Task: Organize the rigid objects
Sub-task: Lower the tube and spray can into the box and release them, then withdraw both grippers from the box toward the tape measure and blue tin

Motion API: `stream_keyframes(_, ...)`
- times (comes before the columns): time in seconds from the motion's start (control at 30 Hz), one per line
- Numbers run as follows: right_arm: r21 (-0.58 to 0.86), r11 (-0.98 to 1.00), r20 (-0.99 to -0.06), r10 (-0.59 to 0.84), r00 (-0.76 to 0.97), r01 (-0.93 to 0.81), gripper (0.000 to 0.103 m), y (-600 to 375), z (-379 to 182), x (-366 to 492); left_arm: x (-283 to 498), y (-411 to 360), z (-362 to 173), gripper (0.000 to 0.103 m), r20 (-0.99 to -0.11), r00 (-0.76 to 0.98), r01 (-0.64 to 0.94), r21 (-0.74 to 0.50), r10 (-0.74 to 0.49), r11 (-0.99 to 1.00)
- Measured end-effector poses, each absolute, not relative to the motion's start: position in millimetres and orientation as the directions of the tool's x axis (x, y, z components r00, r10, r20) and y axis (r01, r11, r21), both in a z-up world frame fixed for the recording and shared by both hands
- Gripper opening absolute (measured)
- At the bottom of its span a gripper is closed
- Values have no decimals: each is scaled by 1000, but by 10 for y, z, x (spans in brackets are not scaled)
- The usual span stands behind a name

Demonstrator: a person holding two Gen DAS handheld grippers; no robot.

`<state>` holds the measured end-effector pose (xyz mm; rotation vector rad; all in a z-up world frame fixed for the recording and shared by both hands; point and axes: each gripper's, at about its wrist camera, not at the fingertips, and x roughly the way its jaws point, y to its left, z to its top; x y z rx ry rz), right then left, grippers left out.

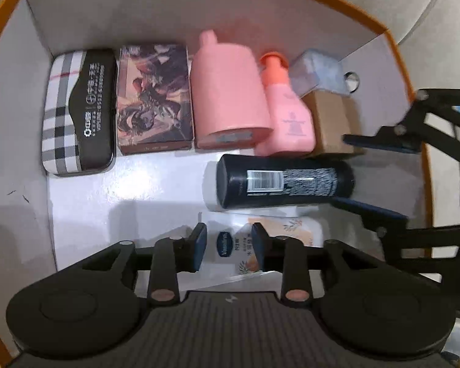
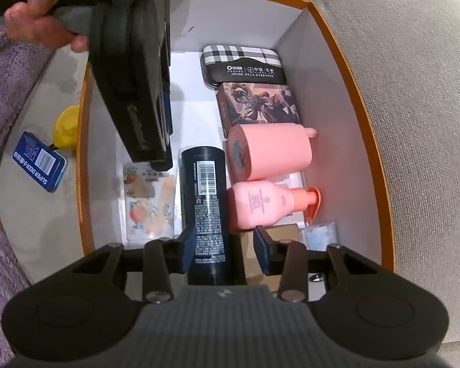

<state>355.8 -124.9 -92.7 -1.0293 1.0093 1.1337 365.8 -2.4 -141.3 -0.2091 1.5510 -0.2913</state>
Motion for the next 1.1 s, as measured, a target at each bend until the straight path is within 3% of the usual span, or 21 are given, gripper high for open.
stream_keyframes(0.3, -107, 130, -969, 210, 132, -986, 42, -1313, -983, 3602, 3784, -92, -1634, 45, -930, -129, 4, -347, -344, 938)
stream_keyframes(0.47, -98, 131, -969, 213, 125, -987, 42, -1326, -1008, 3607, 3835, -205, -1646, 58, -927, -141, -19, -347, -347, 938)
stream_keyframes(0.8, -106, 139, -971, 200, 133, -985, 42, -1412, -988, 3608, 3755, -432, -1720, 58, -878, -146, -103, -446, -457, 889)
stream_keyframes(0.97, -106, 141, -972, 196, 133, -984, 42, -1448, -954, 3571, 3656, -384, -1892, 55, -780, -149, -270, -559, -607, 784)
stream_keyframes(1.1, -107, 149, -971, 195, 135, -983, 42, -1461, -922, 3555, 3596, -390, -1824, 55, -796, -93, -258, -560, -597, 787)
